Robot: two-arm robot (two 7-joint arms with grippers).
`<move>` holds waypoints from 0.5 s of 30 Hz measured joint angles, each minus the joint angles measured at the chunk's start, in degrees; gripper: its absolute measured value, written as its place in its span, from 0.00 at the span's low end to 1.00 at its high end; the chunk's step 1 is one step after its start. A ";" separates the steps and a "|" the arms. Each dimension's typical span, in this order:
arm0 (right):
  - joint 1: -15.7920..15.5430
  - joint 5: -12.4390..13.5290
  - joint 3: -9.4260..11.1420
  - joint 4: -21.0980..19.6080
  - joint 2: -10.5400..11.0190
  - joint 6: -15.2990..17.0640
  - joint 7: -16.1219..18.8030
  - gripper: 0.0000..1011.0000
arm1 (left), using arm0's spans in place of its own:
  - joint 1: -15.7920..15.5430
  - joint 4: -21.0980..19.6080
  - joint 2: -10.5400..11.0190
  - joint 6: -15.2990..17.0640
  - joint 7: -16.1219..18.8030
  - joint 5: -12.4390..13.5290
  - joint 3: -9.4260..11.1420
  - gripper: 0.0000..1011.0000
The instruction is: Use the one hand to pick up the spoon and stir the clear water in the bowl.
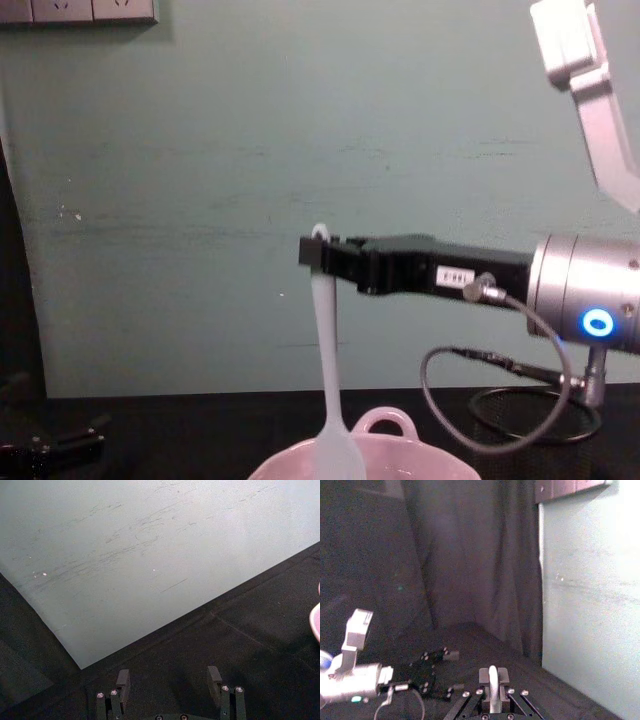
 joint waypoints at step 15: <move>-1.66 -1.11 -0.50 3.26 -2.69 -1.14 2.74 0.11 | 0.00 0.00 0.00 0.00 0.00 0.00 0.00 1.00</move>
